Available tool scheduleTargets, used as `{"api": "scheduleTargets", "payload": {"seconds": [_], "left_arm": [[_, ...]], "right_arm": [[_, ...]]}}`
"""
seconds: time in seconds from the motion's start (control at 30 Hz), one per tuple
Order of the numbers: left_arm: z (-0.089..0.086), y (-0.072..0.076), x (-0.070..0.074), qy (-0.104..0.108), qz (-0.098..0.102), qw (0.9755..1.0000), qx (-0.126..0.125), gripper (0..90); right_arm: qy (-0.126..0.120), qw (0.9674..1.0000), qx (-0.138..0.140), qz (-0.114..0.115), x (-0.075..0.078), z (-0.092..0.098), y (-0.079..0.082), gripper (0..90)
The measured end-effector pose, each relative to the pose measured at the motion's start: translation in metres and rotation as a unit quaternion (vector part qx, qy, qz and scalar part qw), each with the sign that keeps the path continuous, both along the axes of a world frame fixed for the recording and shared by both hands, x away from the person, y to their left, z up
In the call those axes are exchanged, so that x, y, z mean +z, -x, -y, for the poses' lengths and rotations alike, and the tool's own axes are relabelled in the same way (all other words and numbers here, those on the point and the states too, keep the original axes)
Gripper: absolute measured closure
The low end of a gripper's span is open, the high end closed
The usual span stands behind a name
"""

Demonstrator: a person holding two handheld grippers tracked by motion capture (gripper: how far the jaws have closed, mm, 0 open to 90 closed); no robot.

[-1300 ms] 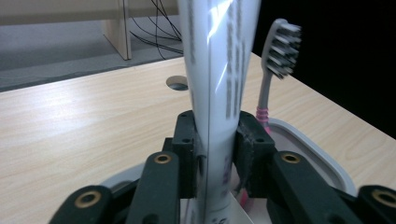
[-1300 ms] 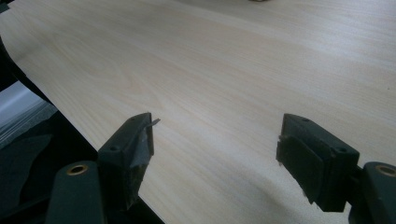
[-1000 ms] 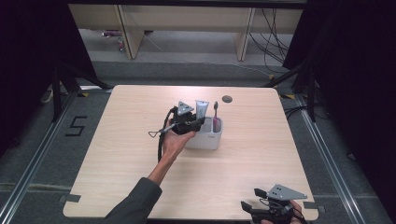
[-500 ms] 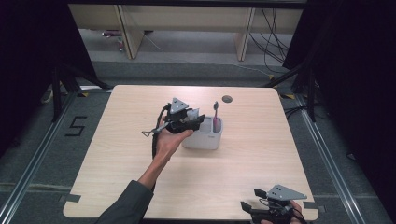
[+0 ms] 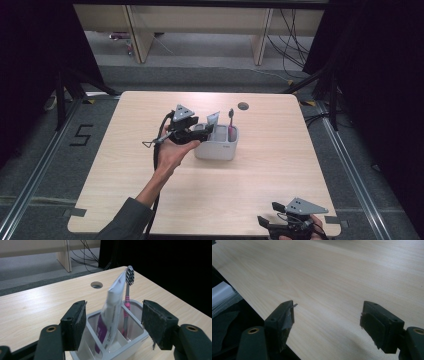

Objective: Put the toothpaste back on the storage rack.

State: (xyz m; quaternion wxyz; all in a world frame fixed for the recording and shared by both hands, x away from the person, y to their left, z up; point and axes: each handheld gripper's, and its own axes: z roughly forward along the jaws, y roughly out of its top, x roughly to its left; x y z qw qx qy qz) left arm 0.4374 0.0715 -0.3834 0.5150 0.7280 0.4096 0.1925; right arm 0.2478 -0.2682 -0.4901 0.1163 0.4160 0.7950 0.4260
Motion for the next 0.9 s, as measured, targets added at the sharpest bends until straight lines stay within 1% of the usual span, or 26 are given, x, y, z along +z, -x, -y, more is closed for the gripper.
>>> {"api": "scheduleTargets", "payload": {"seconds": [0.13, 0.17, 0.2, 0.27, 0.37, 0.4, 0.43, 0.5, 0.57, 0.63, 0.7, 0.77, 0.9], "left_arm": [[-0.004, 0.002, 0.000, 0.003, -0.003, 1.0000, 0.001, 36.1], [-0.005, 0.003, -0.001, 0.004, -0.004, 1.0000, 0.000, 35.8], [-0.006, 0.004, -0.001, 0.003, -0.005, 1.0000, -0.002, 35.8], [-0.008, 0.006, -0.001, 0.004, -0.006, 1.0000, -0.002, 35.8], [-0.011, 0.009, -0.001, 0.001, -0.008, 1.0000, -0.005, 35.2], [-0.012, 0.011, -0.002, 0.005, -0.008, 0.9999, -0.005, 35.2], [-0.012, 0.012, -0.002, 0.003, -0.009, 0.9999, -0.006, 35.1], [-0.013, 0.015, -0.001, 0.003, -0.008, 0.9999, -0.010, 35.0], [-0.014, 0.018, 0.000, 0.005, -0.009, 0.9999, -0.013, 34.9], [-0.016, 0.020, 0.001, 0.006, -0.011, 0.9998, -0.016, 34.5], [-0.017, 0.023, 0.001, 0.012, -0.015, 0.9996, -0.019, 34.3], [-0.019, 0.025, 0.000, 0.008, -0.015, 0.9996, -0.022, 34.1], [-0.021, 0.028, -0.001, 0.010, -0.016, 0.9996, -0.021, 33.6]], "right_arm": [[0.000, 1.0000, 0.000, 0.000, 0.000, 0.000, 0.000, 27.1], [-0.009, 0.9999, -0.004, -0.013, 0.000, -0.001, 0.001, 27.1], [-0.009, 0.9999, -0.004, -0.013, 0.000, -0.001, 0.001, 27.1], [-0.001, 1.0000, 0.000, 0.000, 0.000, 0.000, 0.000, 27.1], [-0.006, 1.0000, -0.001, -0.007, 0.000, -0.001, 0.000, 27.1], [0.000, 1.0000, 0.000, 0.000, 0.000, 0.000, 0.000, 27.1], [-0.008, 0.9999, -0.005, -0.012, 0.000, -0.001, 0.001, 27.1], [-0.008, 0.9999, -0.004, -0.013, 0.000, -0.001, 0.001, 27.1], [-0.002, 1.0000, 0.000, -0.002, 0.000, 0.000, 0.000, 27.1], [-0.003, 1.0000, -0.001, -0.003, 0.000, 0.000, 0.000, 27.1], [-0.003, 1.0000, -0.001, -0.003, 0.000, 0.000, 0.000, 27.1], [-0.002, 1.0000, -0.001, -0.003, 0.000, 0.000, 0.000, 27.1], [-0.002, 1.0000, -0.001, -0.002, 0.000, 0.000, 0.000, 27.1]]}}
